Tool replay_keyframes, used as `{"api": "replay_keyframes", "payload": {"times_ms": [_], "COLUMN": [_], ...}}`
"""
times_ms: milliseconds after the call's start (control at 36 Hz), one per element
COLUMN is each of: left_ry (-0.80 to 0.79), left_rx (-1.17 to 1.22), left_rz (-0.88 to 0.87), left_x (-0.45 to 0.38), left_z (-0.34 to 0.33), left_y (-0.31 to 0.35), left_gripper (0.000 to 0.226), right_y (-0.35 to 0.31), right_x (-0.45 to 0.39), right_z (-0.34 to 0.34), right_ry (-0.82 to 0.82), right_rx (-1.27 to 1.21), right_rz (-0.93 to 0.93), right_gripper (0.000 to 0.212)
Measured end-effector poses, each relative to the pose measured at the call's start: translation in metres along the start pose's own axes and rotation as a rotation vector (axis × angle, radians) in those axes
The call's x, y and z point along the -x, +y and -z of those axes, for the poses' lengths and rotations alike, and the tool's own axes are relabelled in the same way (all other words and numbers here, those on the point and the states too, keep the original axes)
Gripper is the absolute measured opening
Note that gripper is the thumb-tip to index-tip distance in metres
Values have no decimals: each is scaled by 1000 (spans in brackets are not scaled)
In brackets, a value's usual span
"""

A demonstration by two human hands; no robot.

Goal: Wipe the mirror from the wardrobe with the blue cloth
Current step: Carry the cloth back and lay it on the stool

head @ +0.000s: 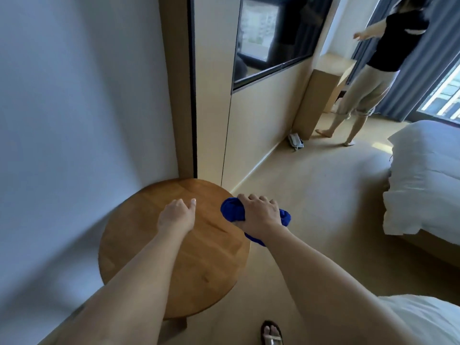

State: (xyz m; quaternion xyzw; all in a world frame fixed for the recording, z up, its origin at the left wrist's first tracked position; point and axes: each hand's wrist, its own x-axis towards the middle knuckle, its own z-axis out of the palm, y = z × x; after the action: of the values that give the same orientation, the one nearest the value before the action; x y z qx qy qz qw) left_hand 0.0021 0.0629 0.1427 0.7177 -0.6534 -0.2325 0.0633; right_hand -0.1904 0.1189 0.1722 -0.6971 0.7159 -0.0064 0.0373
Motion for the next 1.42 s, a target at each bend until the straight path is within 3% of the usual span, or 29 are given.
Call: {"api": "replay_keyframes", "payload": {"times_ms": [472, 694, 1083, 1417], "left_ry": [129, 153, 120, 38], "left_rx": [62, 33, 63, 83], "left_rz": [326, 452, 588, 650], "left_x": [-41, -43, -71, -102], "left_z": [-37, -56, -59, -111], "left_y": [69, 47, -13, -53], "left_gripper": [66, 54, 62, 62], "right_y": [64, 51, -6, -40], "right_x": [-134, -164, -210, -247], "right_z": [3, -21, -61, -135], "right_ry": [-90, -148, -226, -324], "right_rx": [43, 41, 38, 71], "right_rz": [445, 502, 536, 579], "right_gripper": [56, 51, 57, 55]}}
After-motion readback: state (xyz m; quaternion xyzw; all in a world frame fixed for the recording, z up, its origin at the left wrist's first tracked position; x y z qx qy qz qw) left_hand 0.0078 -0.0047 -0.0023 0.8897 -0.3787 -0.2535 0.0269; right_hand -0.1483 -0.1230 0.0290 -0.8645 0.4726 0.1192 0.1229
